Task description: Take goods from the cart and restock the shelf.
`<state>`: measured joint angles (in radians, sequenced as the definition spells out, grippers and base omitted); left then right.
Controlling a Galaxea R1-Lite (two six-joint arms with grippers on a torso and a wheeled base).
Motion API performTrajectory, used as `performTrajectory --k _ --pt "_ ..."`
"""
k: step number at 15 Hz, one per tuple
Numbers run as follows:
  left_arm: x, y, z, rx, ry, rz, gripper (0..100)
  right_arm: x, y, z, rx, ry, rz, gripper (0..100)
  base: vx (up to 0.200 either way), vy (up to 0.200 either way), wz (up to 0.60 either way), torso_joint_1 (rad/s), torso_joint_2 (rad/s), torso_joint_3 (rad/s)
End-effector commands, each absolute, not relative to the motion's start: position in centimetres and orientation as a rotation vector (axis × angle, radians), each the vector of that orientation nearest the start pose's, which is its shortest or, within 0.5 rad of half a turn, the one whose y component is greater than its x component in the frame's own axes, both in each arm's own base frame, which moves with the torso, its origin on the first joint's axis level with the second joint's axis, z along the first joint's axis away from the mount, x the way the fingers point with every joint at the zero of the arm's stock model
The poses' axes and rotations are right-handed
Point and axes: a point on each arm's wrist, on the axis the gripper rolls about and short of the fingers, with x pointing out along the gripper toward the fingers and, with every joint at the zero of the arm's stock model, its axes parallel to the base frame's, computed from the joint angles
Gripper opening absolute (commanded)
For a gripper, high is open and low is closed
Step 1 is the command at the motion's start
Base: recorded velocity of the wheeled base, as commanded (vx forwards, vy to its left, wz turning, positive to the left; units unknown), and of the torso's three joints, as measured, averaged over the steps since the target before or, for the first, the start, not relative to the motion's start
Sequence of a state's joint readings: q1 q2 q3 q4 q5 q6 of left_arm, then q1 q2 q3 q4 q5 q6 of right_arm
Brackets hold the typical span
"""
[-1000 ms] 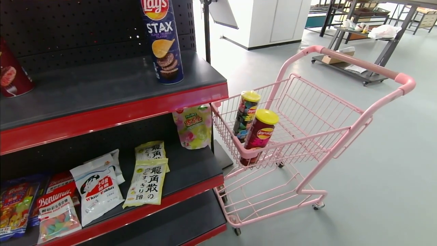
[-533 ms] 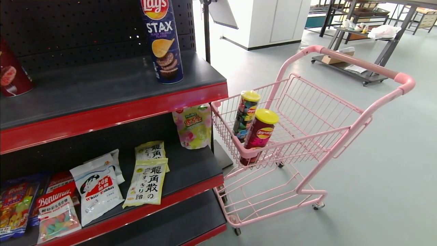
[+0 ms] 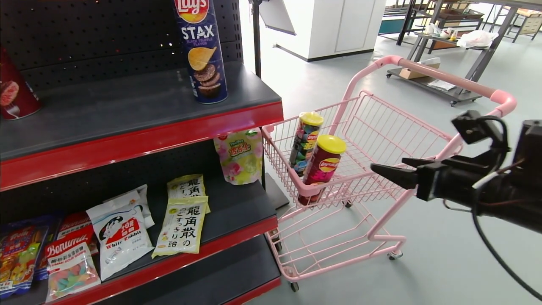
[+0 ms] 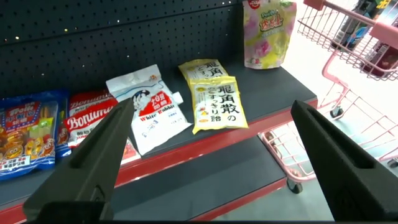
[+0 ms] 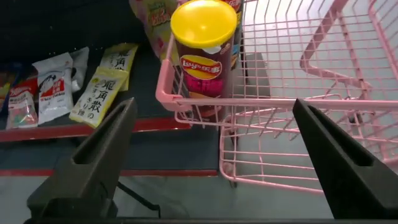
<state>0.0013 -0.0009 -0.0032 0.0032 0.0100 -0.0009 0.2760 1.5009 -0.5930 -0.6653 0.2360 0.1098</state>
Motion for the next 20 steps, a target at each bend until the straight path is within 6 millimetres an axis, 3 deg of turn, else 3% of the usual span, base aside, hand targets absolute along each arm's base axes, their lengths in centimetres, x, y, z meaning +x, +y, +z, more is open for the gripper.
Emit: performTrajectory --k 1,5,8,20 --pt "-2.3 0.0 7.6 -0.002 0.000 0.012 100 27.3 9.7 13.5 0.090 0.389 0.535 100 0.000 0.000 0.00 0.000 0.00 0.000" --pt "-2.3 0.0 7.6 -0.002 0.000 0.012 100 28.6 11.5 13.1 0.083 0.384 0.575 100 0.000 0.000 0.00 0.000 0.00 0.000" --pt "-2.3 0.0 7.6 -0.002 0.000 0.012 100 31.1 12.4 12.5 0.079 0.373 0.544 100 0.000 0.000 0.00 0.000 0.00 0.000" --pt "-2.3 0.0 7.6 -0.002 0.000 0.012 100 37.4 15.4 10.8 0.067 0.317 0.455 100 0.000 0.000 0.00 0.000 0.00 0.000"
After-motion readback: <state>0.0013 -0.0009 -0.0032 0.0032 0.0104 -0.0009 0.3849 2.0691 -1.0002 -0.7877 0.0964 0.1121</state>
